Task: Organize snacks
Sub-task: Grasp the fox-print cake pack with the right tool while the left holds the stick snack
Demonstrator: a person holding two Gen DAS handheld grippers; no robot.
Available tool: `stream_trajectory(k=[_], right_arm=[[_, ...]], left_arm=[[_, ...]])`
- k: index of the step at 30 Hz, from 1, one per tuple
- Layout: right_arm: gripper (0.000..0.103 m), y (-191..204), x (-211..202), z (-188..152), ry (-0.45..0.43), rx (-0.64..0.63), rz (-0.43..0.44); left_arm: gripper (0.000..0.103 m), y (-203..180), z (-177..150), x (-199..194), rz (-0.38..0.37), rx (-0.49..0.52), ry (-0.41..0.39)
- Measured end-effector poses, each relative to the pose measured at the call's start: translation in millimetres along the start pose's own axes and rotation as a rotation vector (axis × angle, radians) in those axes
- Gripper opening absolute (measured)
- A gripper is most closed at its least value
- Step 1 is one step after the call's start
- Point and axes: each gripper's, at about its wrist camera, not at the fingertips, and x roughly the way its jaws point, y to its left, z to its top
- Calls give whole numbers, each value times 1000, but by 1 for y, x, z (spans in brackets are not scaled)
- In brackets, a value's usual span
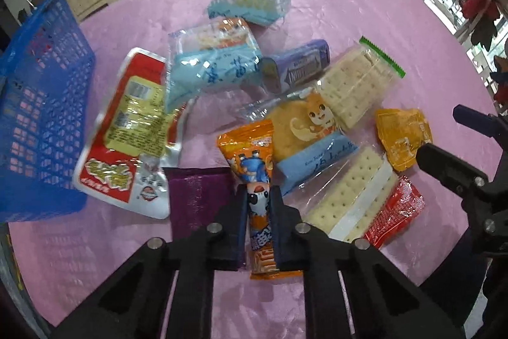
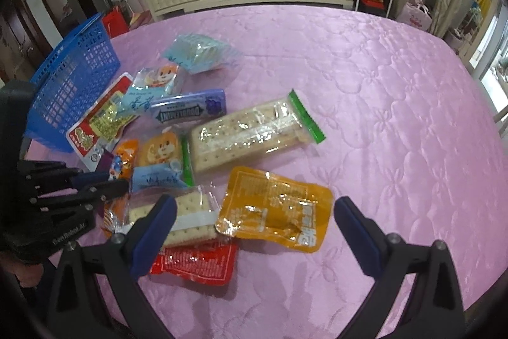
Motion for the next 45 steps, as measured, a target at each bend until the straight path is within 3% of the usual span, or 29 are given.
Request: stream_trajectory(k=[6,9,11,19,29,31,33,37,45], right_arm=[[100,12,-2,5,-8,-42,26],[87,25,2,13,4,-66,69],[86,36,6,19,15,-91,76],[80,72,37,32,68,-132,89],[75,93,70,25,130,-171,30],[72,96,70,24,117,-188,10],[55,98,69,23,105,-197,2],[53,94,64,20,102,-163,47],[52,94,14,13,28,-145,71]], left_arm=[[11,12,-8,-37,27,-46,-79],[11,19,-11,-52,32,-70,-115],[11,28,-15,-56,34,-82,-125],[11,42,-17,-61,5,-67,-149],[11,56,-15,-42,-19,-62,-140],[11,58,-16,-40,-22,-64,-139],[11,59,-17,-41,-25,-66,-137],[11,58,-24,-48,-33,-58,-151],[11,52,-35,-89,-39,-42,-219]])
